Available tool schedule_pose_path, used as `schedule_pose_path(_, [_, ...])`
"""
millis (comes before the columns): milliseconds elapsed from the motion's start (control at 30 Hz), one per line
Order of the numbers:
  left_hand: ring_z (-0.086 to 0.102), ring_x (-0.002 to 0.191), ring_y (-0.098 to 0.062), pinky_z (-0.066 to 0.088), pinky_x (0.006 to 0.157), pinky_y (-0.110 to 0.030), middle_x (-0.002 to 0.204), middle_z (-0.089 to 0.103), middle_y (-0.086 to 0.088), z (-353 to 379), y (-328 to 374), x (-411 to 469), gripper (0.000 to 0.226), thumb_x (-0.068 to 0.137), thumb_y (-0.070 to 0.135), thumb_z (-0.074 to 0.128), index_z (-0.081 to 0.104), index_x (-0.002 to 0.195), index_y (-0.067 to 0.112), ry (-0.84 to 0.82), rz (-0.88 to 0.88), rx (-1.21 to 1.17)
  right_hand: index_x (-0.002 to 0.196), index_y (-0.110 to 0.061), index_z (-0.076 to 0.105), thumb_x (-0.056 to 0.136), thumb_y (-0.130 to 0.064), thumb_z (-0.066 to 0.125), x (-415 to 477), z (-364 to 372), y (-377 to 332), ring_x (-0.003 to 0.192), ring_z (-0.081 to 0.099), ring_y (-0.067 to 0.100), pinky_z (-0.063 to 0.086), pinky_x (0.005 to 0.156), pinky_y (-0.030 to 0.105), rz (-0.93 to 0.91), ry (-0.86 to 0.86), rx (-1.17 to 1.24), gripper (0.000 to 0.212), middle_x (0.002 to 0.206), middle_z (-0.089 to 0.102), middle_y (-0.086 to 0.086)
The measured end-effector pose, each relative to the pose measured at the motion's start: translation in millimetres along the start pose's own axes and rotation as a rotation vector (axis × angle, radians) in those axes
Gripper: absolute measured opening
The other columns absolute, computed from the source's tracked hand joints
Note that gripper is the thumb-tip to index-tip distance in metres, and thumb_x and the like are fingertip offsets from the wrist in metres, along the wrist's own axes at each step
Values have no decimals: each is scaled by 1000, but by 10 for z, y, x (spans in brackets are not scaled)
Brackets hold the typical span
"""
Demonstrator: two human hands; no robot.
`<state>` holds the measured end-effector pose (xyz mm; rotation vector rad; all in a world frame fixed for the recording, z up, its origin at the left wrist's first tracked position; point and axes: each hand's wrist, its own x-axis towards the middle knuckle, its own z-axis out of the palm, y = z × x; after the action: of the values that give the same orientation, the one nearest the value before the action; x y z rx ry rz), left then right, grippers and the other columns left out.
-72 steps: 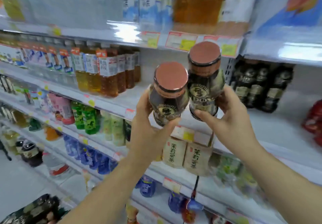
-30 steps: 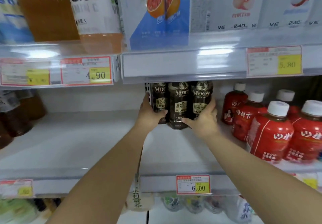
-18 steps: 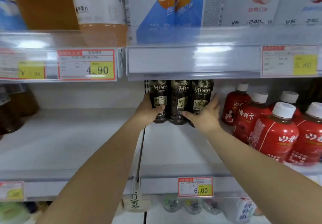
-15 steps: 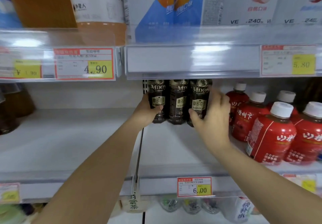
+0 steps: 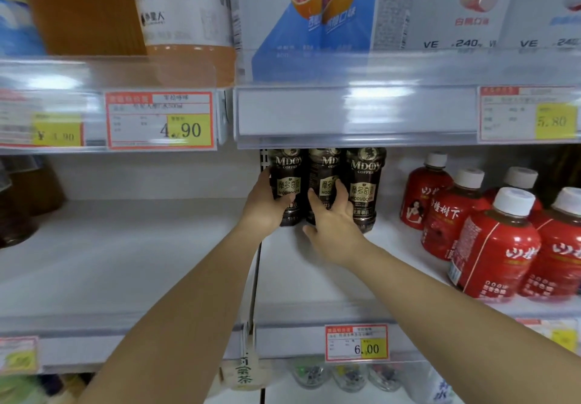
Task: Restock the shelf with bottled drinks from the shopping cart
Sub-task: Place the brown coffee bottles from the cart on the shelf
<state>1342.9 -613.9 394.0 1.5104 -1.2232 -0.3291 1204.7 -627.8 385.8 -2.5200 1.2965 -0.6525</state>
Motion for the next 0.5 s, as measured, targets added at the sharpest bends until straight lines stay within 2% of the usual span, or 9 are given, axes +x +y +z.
schedule_pose_path(67, [54, 110, -19, 39, 85, -25, 126, 57, -5, -5, 7, -7, 57, 86, 9, 63, 38, 136, 15, -4, -3, 3, 148, -21, 18, 92, -25, 51, -12, -18, -6, 136, 11, 41, 21, 112, 43, -19, -3, 22, 65, 152, -13, 21])
schedule_pose_path(133, [53, 113, -20, 42, 90, -28, 130, 53, -7, -3, 30, -22, 63, 85, 7, 64, 33, 140, 15, 14, -8, -21, 142, -16, 36, 89, -21, 57, -78, -122, 91, 134, 27, 36, 29, 110, 39, -88, 92, 83, 57, 151, 13, 19])
schedule_pose_path(200, [45, 124, -26, 39, 99, -33, 138, 39, -11, 20, 74, -41, 78, 82, 12, 69, 24, 145, 15, 116, -2, 20, 121, -9, 57, 80, -14, 66, -149, -270, 274, 114, 51, 32, 43, 97, 35, -88, 388, 214, 43, 129, 45, 15])
schedule_pose_path(267, [35, 130, -33, 37, 102, -41, 143, 25, -13, 102, 149, -62, 95, 74, 27, 77, 16, 147, 16, 229, -5, 151, 112, -6, 56, 72, -14, 74, -163, -407, 465, 104, 52, 32, 39, 89, 29, 54, 636, 323, 45, 113, 51, 16])
schedule_pose_path(300, [31, 132, -35, 36, 103, -46, 144, 20, -13, 171, 191, -79, 105, 69, 35, 80, 12, 147, 17, 254, -19, 217, 117, -5, 50, 70, -16, 77, -127, -439, 537, 107, 50, 32, 38, 90, 31, 155, 632, 360, 56, 115, 51, 17])
schedule_pose_path(367, [19, 137, -34, 30, 107, -50, 148, 12, -13, 332, 244, -118, 122, 60, 48, 82, 2, 148, 20, 256, -94, 290, 132, -7, 37, 70, -20, 79, -14, -427, 602, 115, 50, 32, 42, 95, 40, 288, 420, 459, 76, 125, 51, 17])
schedule_pose_path(433, [8, 141, -32, 23, 110, -50, 152, 2, -12, 453, 250, -122, 133, 56, 54, 82, -9, 148, 22, 252, -191, 303, 132, -8, 38, 72, -21, 78, 89, -365, 628, 112, 56, 31, 46, 93, 41, 296, 277, 517, 73, 124, 58, 14])
schedule_pose_path(500, [7, 142, -33, 23, 110, -51, 153, -2, -12, 499, 227, -92, 138, 55, 55, 82, -15, 147, 22, 231, -228, 301, 125, -10, 46, 74, -20, 76, 160, -330, 653, 107, 60, 28, 48, 87, 35, 277, 292, 522, 60, 119, 63, 11])
